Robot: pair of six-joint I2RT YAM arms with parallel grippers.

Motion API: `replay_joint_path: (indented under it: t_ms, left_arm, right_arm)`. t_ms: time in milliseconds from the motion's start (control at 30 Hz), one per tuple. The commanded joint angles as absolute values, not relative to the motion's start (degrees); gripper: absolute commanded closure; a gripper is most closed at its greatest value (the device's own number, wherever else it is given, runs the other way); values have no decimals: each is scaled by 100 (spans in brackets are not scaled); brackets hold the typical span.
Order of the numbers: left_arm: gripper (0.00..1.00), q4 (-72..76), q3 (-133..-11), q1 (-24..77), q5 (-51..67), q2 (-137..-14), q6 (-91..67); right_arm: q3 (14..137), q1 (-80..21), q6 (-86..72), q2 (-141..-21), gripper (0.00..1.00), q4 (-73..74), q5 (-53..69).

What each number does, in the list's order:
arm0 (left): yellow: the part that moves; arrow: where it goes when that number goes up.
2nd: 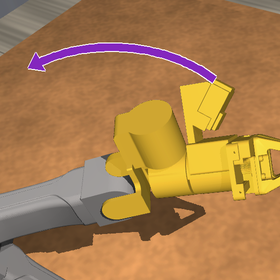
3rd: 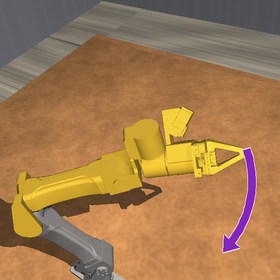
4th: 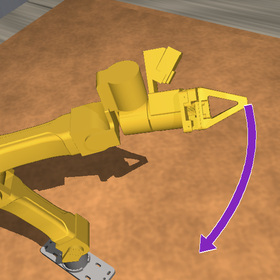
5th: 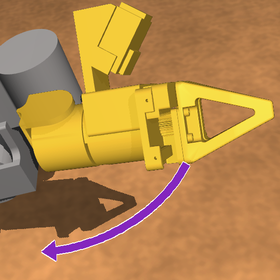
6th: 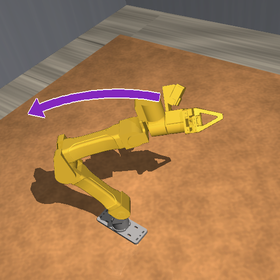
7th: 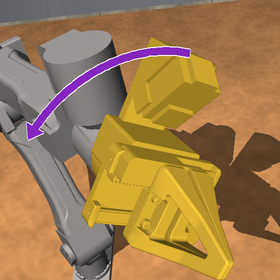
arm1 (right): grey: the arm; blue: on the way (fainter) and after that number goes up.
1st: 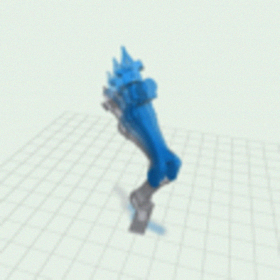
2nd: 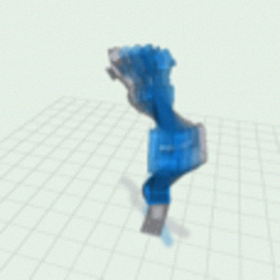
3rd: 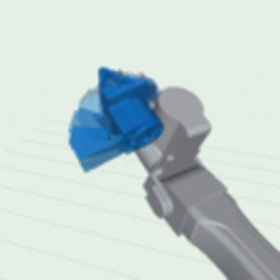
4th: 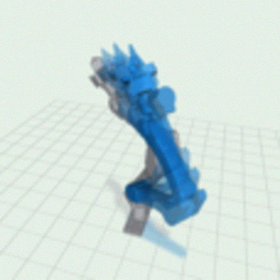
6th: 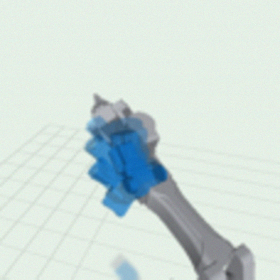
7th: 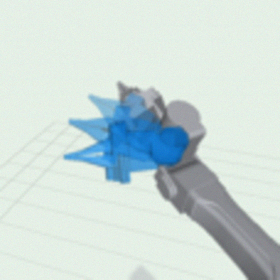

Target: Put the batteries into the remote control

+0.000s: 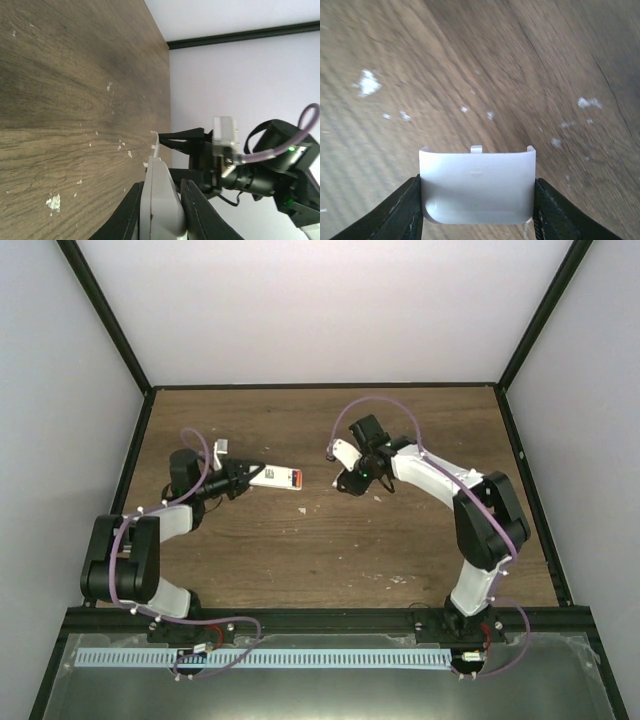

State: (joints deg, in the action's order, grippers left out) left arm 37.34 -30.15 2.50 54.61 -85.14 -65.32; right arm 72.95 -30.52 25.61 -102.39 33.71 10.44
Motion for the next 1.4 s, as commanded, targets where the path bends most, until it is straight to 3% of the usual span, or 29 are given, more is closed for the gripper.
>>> replay_joint_path:
  t_ms: [0, 233, 500, 1367]
  left_arm:
    - [100, 3402, -3221, 220, 5954, -8635, -6096]
    - [100, 3033, -3288, 220, 6248, -8704, -5829]
    - [100, 1458, -3678, 215, 6336, -8548, -4790]
    - [100, 1959, -3509, 220, 6434, -8513, -5228]
  right_arm:
    - [7406, -3366, 2459, -9859, 62, 3589, 1422]
    - [7682, -3635, 2531, -9513, 62, 3863, 1696]
    - [8012, -4031, 2578, -9434, 62, 4109, 1858]
    - [8316, -4506, 2496, -9724, 62, 4177, 2011]
